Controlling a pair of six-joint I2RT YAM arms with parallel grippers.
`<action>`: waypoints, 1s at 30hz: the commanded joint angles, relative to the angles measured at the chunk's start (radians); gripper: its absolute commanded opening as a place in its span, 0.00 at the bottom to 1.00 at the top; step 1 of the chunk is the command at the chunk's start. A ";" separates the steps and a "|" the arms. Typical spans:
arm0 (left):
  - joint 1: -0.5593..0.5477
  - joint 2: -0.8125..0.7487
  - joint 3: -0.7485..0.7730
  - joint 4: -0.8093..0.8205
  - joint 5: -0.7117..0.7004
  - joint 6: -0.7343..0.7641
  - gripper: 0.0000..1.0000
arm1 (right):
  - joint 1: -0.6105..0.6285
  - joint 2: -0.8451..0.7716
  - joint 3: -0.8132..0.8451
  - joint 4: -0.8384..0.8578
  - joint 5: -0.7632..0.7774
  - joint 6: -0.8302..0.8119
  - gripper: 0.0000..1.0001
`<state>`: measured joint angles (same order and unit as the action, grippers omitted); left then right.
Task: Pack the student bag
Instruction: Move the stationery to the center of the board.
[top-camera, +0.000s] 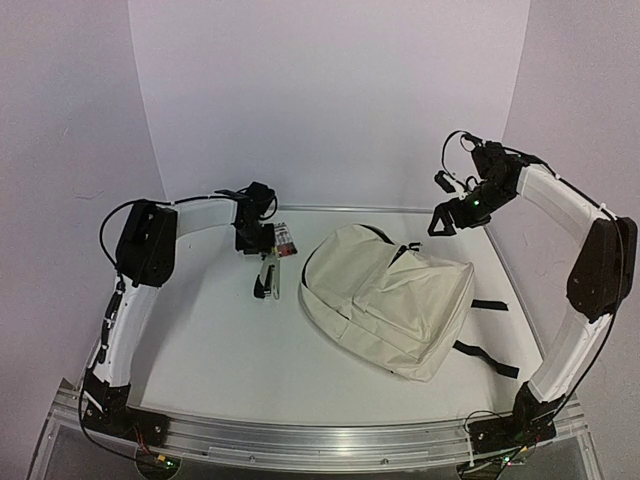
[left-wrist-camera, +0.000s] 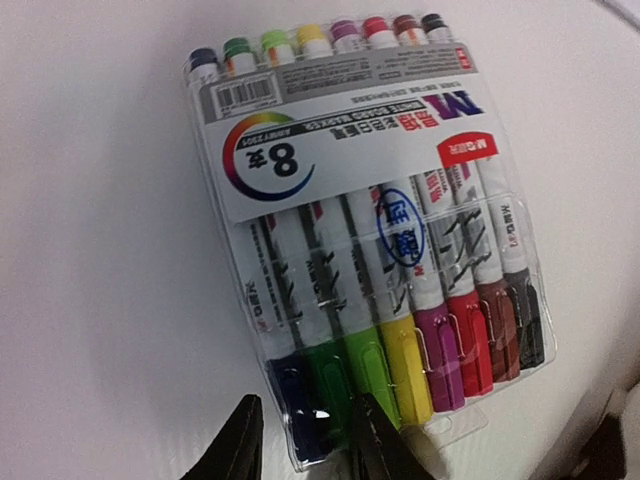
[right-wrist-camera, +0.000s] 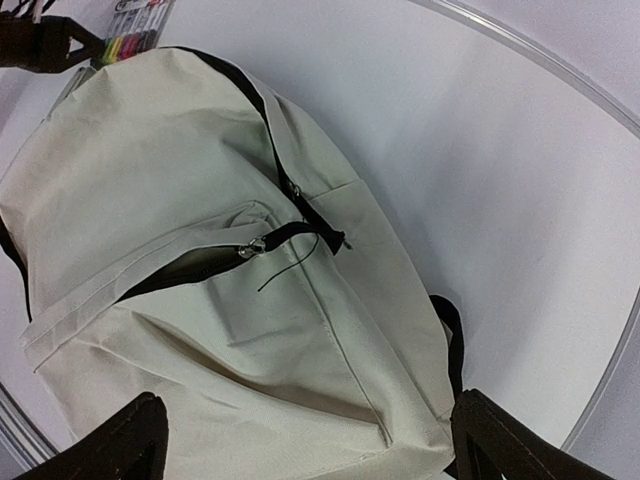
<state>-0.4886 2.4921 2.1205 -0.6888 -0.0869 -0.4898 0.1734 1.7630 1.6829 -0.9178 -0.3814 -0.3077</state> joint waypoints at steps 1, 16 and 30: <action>0.008 -0.123 -0.285 -0.180 -0.015 -0.003 0.31 | 0.001 -0.042 0.009 -0.001 -0.015 -0.007 0.98; 0.041 -0.392 -0.847 -0.154 0.007 -0.193 0.29 | 0.083 -0.054 0.011 -0.023 -0.111 -0.049 0.98; -0.118 -0.761 -1.163 -0.186 0.150 -0.067 0.30 | 0.312 0.005 0.074 0.062 -0.229 0.030 0.98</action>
<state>-0.5105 1.7647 1.0480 -0.6324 -0.0421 -0.6197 0.4253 1.7491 1.6870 -0.9200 -0.5427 -0.3351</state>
